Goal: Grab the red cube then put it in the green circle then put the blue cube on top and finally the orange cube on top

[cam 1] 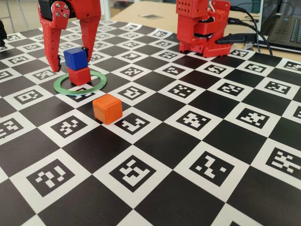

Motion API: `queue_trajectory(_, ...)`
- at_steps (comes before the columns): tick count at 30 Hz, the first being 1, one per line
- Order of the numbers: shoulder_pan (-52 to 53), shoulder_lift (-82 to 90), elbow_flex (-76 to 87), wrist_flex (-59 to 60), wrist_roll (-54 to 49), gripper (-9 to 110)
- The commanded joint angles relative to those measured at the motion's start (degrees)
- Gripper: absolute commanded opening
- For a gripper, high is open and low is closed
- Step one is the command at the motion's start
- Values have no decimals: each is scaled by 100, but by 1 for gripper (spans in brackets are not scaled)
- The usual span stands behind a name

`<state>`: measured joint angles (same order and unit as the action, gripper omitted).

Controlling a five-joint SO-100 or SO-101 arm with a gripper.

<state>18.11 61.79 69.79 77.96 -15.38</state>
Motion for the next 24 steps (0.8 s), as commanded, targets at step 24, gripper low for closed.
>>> queue_trajectory(24, -853, 1529, -1731, 2408, 1626, 47)
